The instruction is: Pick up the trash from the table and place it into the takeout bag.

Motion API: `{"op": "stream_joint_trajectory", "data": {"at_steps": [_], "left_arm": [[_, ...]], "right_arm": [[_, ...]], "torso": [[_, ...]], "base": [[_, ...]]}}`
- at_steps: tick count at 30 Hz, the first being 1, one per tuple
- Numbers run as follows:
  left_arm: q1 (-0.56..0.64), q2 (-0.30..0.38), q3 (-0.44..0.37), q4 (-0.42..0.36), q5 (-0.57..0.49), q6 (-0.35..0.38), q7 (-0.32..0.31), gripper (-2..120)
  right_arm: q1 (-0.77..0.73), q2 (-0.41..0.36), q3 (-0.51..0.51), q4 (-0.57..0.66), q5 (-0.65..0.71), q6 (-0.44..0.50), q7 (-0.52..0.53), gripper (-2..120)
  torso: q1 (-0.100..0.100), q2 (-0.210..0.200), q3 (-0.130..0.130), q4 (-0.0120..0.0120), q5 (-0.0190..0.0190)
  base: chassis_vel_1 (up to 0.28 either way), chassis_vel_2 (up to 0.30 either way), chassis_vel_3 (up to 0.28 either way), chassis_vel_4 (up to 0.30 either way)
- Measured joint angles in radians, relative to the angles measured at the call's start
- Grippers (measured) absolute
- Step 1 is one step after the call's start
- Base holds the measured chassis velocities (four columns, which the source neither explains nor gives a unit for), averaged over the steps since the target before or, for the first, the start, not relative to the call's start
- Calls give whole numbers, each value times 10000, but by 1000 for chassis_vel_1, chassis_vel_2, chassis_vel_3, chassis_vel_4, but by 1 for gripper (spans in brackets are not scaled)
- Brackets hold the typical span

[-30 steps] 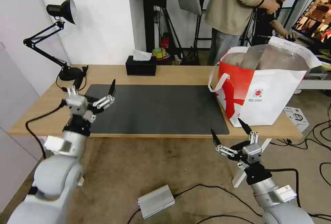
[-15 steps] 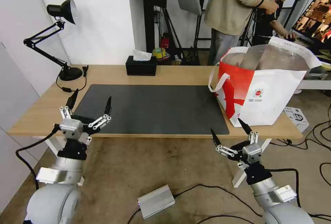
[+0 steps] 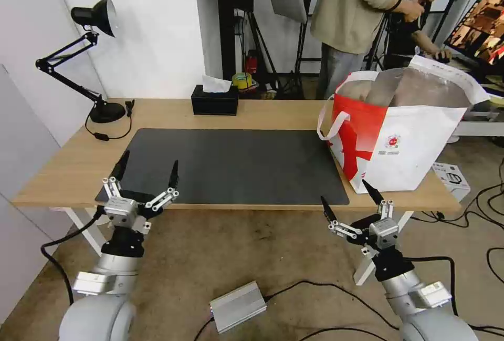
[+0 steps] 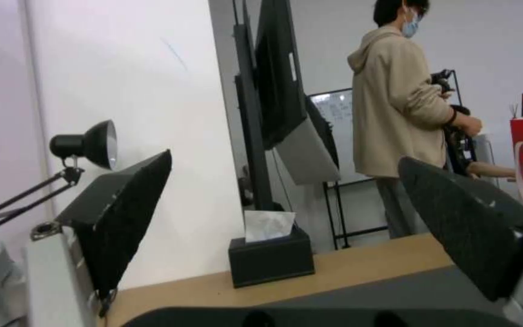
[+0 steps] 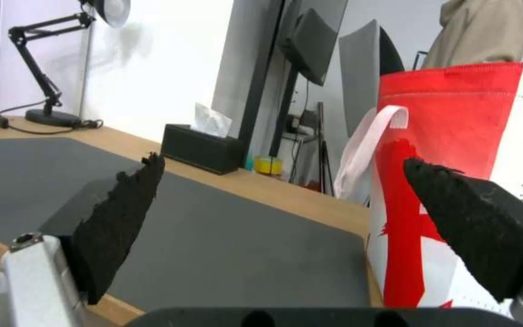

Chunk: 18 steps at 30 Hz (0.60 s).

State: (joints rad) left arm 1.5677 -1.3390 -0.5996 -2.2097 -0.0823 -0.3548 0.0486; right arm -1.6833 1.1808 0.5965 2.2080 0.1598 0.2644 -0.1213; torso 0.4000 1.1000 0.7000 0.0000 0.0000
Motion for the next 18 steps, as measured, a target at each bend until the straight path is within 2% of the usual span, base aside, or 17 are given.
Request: {"op": "stream_joint_trajectory", "data": {"at_steps": [18], "left_arm": [[751,-665,-17,232,276,-972,273,100]], "right_arm": [[0,0,0,0,0,0,0,100]], "torso": [[0,0,0,0,0]], "base": [[0,0,0,0]]}}
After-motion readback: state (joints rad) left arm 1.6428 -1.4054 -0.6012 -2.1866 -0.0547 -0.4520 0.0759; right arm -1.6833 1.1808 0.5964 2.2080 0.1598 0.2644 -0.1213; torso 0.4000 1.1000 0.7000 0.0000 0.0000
